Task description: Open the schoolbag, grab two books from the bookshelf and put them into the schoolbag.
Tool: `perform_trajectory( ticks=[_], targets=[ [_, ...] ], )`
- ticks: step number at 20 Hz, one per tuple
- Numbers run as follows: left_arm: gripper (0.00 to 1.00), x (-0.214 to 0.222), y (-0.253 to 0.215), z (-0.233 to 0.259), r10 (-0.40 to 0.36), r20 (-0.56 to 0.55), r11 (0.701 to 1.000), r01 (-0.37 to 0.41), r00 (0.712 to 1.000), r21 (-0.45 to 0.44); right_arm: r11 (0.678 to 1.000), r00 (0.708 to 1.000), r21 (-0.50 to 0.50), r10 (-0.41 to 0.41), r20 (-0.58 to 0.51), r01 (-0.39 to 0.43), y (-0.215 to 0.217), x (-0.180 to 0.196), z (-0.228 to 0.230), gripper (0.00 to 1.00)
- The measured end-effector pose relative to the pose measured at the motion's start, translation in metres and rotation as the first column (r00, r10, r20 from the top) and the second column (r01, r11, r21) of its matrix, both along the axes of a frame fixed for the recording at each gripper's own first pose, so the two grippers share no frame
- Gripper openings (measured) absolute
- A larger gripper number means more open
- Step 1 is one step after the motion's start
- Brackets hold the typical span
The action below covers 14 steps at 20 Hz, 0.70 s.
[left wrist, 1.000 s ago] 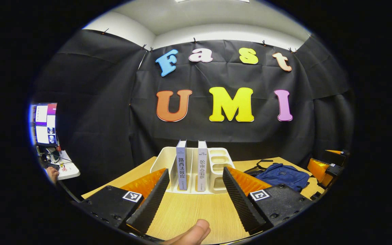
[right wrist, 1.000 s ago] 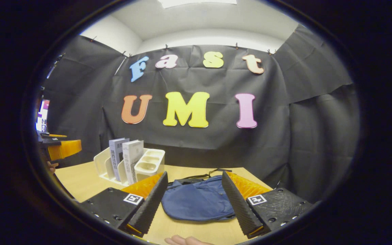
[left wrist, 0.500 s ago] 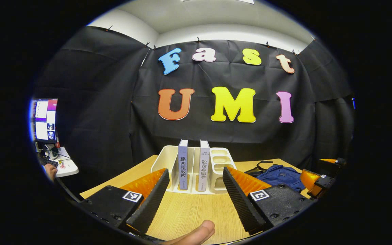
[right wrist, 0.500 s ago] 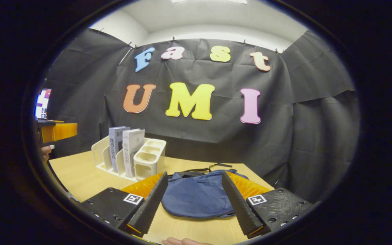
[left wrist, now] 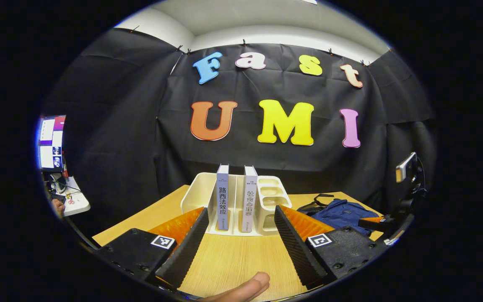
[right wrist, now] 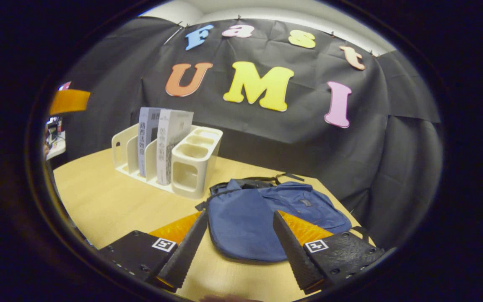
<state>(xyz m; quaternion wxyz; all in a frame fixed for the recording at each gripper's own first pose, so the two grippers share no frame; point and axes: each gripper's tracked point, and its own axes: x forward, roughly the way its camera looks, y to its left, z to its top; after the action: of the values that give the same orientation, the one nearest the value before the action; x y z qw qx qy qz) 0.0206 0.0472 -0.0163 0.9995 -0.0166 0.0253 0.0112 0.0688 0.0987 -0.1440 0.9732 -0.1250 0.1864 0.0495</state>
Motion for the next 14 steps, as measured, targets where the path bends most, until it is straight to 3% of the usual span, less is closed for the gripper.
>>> perform_trajectory(
  ticks=[7, 10, 14],
  targets=[
    [0.99, 0.007, 0.015, -0.006, 0.035, -0.014, 0.999, -0.035, 0.999, -0.002, 0.974, 0.986, -0.223, -0.006, -0.167, -0.032, 0.024, 0.027, -0.067, 0.94],
    [0.99, 0.009, 0.016, -0.010, 0.035, -0.027, 0.999, -0.035, 0.999, -0.001, 0.941, 0.989, -0.337, -0.047, -0.143, -0.004, 0.022, 0.041, -0.070, 0.94],
    [0.99, 0.012, 0.021, -0.014, 0.044, -0.043, 0.999, -0.044, 0.998, -0.011, 0.921, 0.984, -0.387, -0.103, -0.147, 0.039, 0.017, 0.062, -0.075, 0.92]
  ],
)
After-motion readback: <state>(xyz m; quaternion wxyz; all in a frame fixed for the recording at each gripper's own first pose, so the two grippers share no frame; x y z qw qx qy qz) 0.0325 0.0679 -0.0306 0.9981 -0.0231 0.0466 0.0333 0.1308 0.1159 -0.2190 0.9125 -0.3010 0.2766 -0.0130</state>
